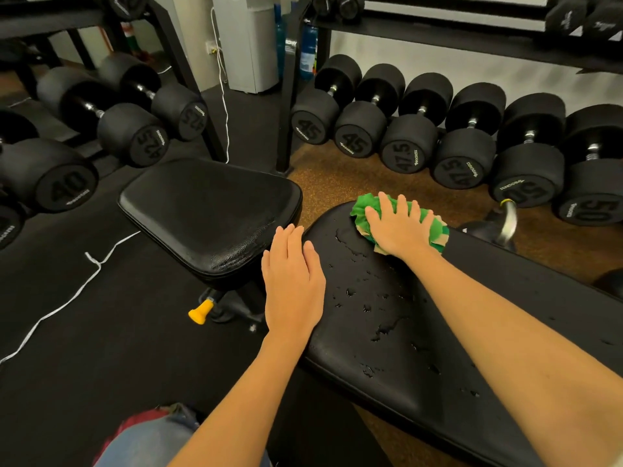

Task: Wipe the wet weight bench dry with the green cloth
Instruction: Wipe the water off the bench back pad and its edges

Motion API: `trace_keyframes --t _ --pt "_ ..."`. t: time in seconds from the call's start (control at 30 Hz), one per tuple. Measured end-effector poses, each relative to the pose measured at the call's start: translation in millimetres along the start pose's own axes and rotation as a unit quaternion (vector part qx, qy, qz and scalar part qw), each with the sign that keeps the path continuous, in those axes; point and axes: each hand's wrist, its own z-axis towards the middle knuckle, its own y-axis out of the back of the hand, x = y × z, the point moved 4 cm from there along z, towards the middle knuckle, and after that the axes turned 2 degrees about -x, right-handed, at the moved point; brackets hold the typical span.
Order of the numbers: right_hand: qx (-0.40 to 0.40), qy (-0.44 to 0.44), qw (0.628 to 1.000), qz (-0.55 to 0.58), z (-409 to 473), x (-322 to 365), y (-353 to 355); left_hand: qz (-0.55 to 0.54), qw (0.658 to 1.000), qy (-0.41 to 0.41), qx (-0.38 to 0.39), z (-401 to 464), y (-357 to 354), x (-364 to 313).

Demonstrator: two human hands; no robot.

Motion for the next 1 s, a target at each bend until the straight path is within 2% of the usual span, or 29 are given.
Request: trace_keyframes --t 0.23,0.43,0.63,0.73,0.8,0.9,0.93,1.0 --pt "-0.012 0.128 0.992 0.003 -5.2 44.0 -7.2 0.03 0.999 -0.013 0.012 0.0 -1.9 -0.9" --pt "-0.014 0.273 0.962 0.003 -36.2 71.7 -17.1 0.003 1.0 -0.016 0.001 2.4 0.5 -1.3" --pt "-0.039 0.365 0.91 0.192 -68.2 60.4 0.9 -0.005 1.0 -0.005 0.001 1.2 2.3 -0.9" --pt "-0.046 0.343 0.909 0.234 -77.8 39.6 23.2 -0.011 1.0 0.005 0.012 0.6 2.3 -0.3" --pt "-0.096 0.302 0.915 0.248 -75.3 16.5 46.9 -0.008 1.0 0.009 0.019 0.4 1.6 -0.2" --pt "-0.162 0.227 0.939 0.202 -57.5 -29.1 70.5 0.001 1.0 0.005 0.021 0.8 0.4 -0.5" --pt "-0.156 0.204 0.95 0.178 -50.6 -45.0 69.9 0.006 1.0 0.003 0.02 0.6 0.2 -0.7" --pt "-0.093 0.16 0.975 0.12 -41.9 -70.0 53.9 0.014 1.0 0.0 0.018 0.2 0.1 -1.1"
